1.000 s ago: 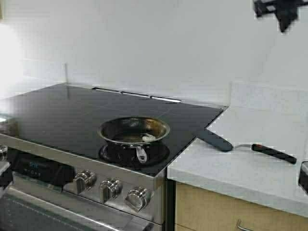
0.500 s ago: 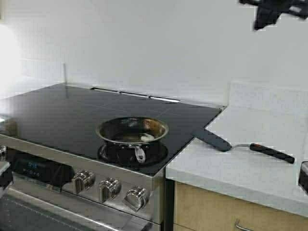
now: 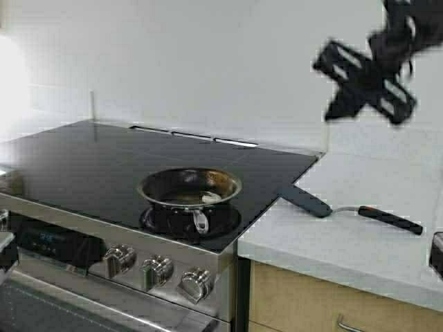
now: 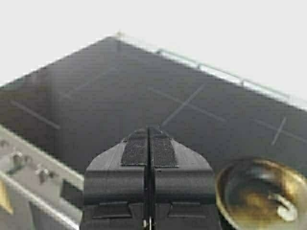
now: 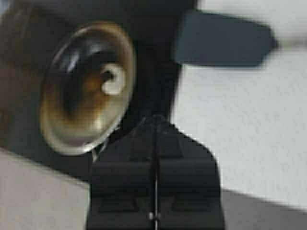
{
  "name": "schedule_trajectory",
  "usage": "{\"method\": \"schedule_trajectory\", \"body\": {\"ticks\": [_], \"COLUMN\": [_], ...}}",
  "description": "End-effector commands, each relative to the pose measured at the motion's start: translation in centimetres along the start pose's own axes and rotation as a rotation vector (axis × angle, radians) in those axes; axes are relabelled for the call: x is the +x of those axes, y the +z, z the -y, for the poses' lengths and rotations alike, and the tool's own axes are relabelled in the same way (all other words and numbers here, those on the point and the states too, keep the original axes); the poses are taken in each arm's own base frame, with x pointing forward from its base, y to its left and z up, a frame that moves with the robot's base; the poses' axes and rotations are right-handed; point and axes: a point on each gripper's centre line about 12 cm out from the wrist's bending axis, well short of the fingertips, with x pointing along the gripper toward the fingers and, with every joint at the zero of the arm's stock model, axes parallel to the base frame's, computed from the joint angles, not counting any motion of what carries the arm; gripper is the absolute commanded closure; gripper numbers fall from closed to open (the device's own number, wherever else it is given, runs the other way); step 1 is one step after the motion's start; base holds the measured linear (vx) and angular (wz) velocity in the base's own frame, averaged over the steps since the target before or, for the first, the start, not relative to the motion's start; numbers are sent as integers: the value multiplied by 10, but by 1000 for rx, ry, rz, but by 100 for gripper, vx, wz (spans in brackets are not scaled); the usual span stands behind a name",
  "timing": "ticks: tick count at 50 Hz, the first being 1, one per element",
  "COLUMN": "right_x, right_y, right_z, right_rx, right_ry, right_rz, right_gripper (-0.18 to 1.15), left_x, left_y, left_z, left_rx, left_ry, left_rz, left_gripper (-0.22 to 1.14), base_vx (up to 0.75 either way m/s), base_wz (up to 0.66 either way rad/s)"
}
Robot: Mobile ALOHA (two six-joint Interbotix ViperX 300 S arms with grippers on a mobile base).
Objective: Add oil to the pan and cook the shrimp and serve it
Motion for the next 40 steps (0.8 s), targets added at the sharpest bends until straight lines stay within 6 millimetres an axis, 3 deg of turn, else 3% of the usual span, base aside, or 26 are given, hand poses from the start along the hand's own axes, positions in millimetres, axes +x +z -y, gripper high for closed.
{"method": "schedule_trajectory", "body": {"ticks": [1, 12, 24, 32, 40], "right_x": [4, 18, 41, 59, 78], "right_y": [-18, -54, -71, -85, -90], "right_z": [13, 28, 48, 66, 64], "right_rx": [136, 277, 346, 386, 334], "right_ry": [-16, -115, -168, -191, -69], "right_rz": [77, 150, 228, 237, 275], "right_gripper": [92, 92, 85, 52, 11], "left_x": [2, 2, 2, 2, 2], "left_y": [9, 8, 9, 9, 9], "left_z": [1, 1, 1, 1, 1], "left_rx": [-2, -2, 0, 0, 0], "left_ry": [-1, -1, -1, -1, -1], "left_rz": [25, 23, 26, 25, 25], "left_gripper": [89, 89, 89, 89, 89], "base_vx": [0, 0, 0, 0, 0], "base_wz": [0, 0, 0, 0, 0]}}
